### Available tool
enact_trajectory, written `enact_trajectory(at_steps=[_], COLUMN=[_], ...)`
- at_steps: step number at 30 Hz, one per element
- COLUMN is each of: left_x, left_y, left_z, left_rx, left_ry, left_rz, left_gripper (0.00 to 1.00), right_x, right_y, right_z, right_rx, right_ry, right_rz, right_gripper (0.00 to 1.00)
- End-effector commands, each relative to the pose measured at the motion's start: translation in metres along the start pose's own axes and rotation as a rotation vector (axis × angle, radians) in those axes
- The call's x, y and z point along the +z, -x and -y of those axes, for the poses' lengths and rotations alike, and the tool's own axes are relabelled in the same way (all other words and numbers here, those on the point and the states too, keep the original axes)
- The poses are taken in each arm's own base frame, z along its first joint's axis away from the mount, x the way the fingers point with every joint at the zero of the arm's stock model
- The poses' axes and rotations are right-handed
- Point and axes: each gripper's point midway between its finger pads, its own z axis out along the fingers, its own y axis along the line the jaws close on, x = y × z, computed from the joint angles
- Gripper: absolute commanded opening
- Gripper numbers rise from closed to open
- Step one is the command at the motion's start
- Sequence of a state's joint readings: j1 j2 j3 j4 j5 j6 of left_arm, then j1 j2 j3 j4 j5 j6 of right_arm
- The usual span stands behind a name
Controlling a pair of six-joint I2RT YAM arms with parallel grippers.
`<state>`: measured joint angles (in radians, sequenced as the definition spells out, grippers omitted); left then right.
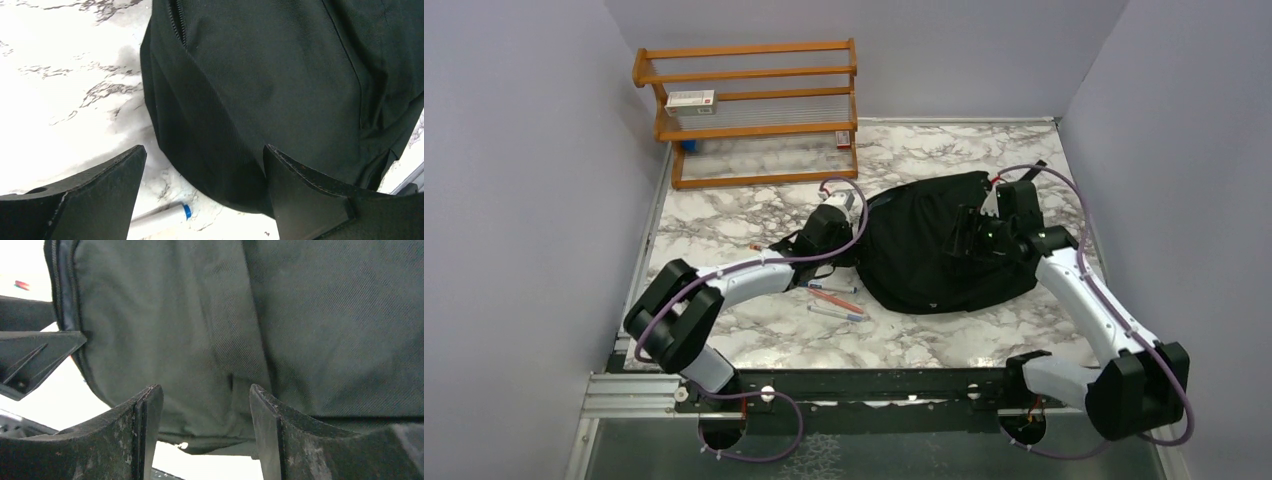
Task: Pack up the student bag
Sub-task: Zip the student bag at the center of the board.
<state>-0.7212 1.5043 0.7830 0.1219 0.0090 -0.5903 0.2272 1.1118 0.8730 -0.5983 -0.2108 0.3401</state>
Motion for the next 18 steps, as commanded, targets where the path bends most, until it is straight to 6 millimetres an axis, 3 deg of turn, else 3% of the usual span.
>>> enact_trajectory(at_steps=[1,5,9,13,18], left_x=[0.016,0.026,0.035,0.044,0.061], left_y=[0.016,0.013,0.013,0.021,0.037], left_z=[0.017,0.012,0.009,0.01,0.015], left_rx=[0.009,-0.01,-0.02,-0.009,0.032], left_ry=[-0.069,-0.082,-0.088,-0.088,-0.097], left_rz=[-0.009,-0.04,-0.051,-0.05,-0.053], left_gripper=[0.87,0.79,0.68,0.53,0.32], right_x=[0.018,0.042,0.068,0.077,0.071], right_y=[0.035,0.05,0.054,0.048,0.035], right_z=[0.01,0.005,0.018,0.021,0.027], right_rx=[-0.077,-0.104,-0.111,-0.116,-0.112], right_ry=[-0.065,-0.035,-0.089,-0.089,-0.102], right_rz=[0.062,0.043,0.002,-0.018,-0.02], right_gripper=[0.69,0.67,0.61,0.46,0.18])
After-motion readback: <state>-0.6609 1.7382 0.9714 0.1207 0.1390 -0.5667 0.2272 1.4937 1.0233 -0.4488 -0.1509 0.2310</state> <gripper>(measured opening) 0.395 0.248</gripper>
